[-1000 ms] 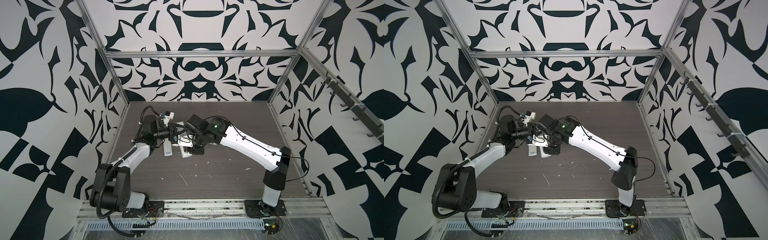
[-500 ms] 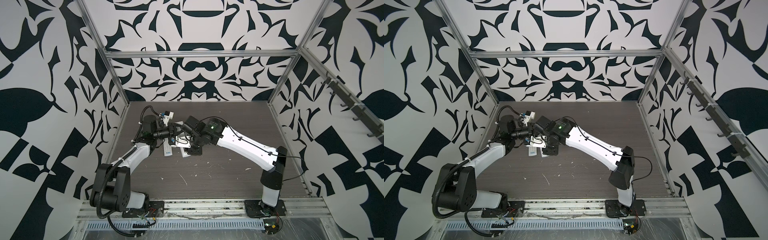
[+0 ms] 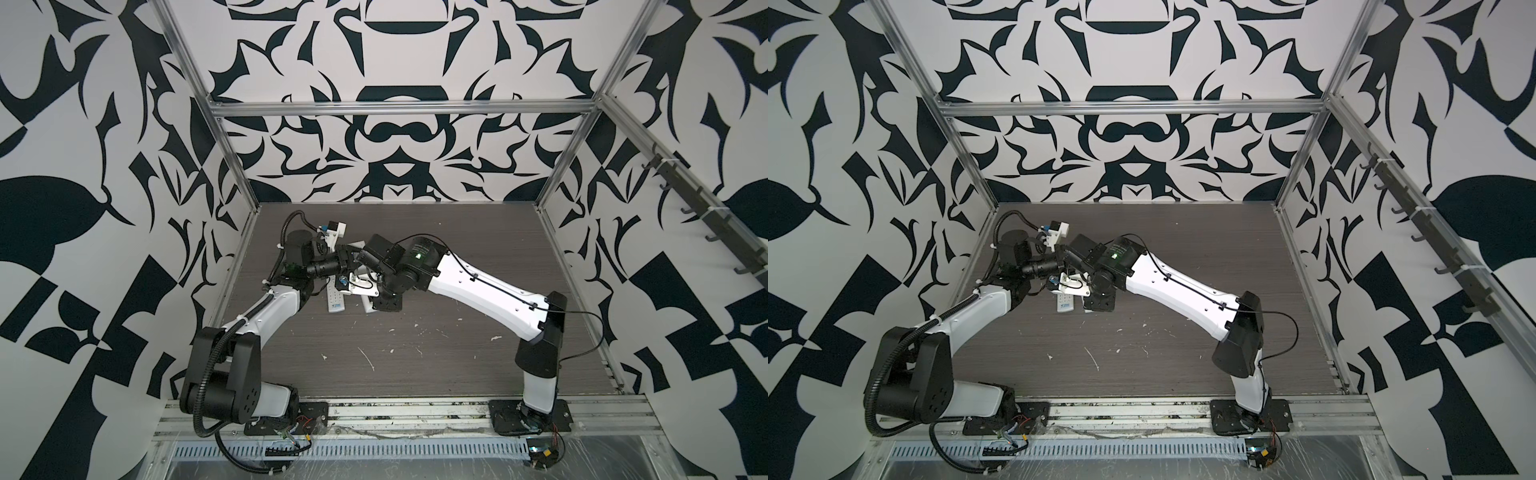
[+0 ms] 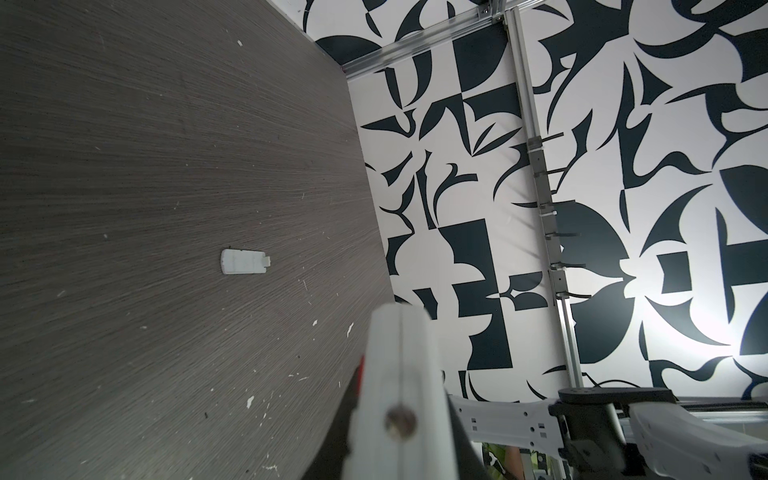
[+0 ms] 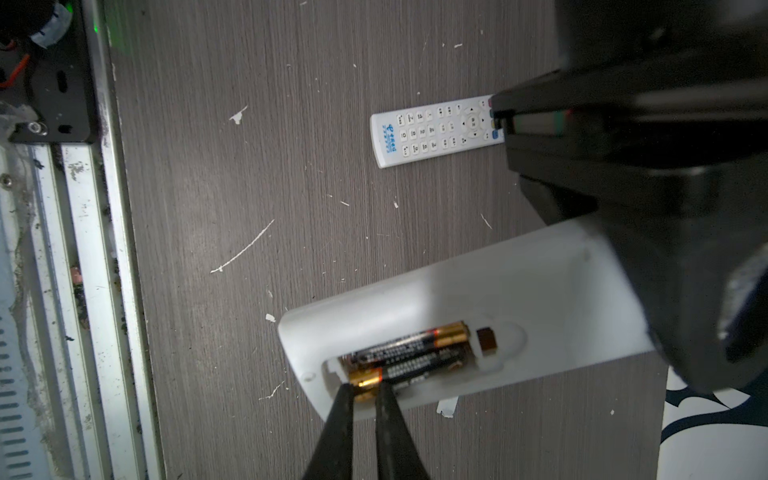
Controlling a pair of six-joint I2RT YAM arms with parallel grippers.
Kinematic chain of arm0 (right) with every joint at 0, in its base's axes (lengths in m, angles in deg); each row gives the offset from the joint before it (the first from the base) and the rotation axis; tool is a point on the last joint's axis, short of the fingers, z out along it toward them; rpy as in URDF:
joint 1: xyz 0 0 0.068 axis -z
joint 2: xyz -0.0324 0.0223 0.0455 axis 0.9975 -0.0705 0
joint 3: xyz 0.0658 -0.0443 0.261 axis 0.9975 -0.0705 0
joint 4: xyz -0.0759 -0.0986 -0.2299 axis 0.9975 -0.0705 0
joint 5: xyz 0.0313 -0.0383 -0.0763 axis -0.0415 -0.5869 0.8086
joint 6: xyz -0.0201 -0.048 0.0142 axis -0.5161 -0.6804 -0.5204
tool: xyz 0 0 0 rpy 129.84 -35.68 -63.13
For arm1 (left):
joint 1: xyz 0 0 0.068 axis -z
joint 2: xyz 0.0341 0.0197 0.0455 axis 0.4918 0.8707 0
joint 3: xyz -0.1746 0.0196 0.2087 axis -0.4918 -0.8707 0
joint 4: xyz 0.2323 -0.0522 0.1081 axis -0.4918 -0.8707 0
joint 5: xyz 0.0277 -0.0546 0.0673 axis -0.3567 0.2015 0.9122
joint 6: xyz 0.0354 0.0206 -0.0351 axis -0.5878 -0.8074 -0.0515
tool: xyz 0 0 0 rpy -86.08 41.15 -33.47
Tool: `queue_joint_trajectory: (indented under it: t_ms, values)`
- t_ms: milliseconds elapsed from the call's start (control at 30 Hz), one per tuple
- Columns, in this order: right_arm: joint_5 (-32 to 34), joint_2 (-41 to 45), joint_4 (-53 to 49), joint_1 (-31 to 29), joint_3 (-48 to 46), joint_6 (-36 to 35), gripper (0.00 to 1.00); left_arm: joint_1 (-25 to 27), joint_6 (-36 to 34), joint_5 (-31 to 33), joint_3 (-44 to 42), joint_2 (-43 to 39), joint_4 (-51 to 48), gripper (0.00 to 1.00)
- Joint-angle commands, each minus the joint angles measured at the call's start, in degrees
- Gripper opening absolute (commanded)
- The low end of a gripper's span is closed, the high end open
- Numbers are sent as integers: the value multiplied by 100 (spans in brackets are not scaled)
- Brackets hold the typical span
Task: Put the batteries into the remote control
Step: 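Press the batteries down into the compartment with the right gripper fingers, then raise the right gripper and move it over the white battery cover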
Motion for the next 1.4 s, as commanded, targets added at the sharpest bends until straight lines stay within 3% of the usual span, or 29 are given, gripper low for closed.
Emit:
queue_joint_trajectory:
  t_ms: [0,467,567,767,900,1000,1167,1367]
  values:
    - [316,-257,138,29,242,285,14,135,271,-392,155,-196,-10,0]
    - [557,-326,-17,33,474,534,12,170,212,-240,79,-225,-128,0]
    - [447,-71,46,35,439,823,19,173,67,-102,79,-231,-353,0]
    - [394,597,261,262,169,1825,43,132,-140,213,6,-231,-695,0]
    - [-57,1216,741,848,-649,2331,61,40,-143,355,-195,-270,-718,0]
    - [-426,1481,1104,1525,-1388,2529,69,-12,-178,355,-276,-319,-742,0]
    - [-640,987,1518,2511,-2066,2684,71,-35,-263,346,-327,-400,-890,0]
    - [-578,-272,1383,2847,-1725,2616,70,-43,-261,381,-384,-562,-1002,0]
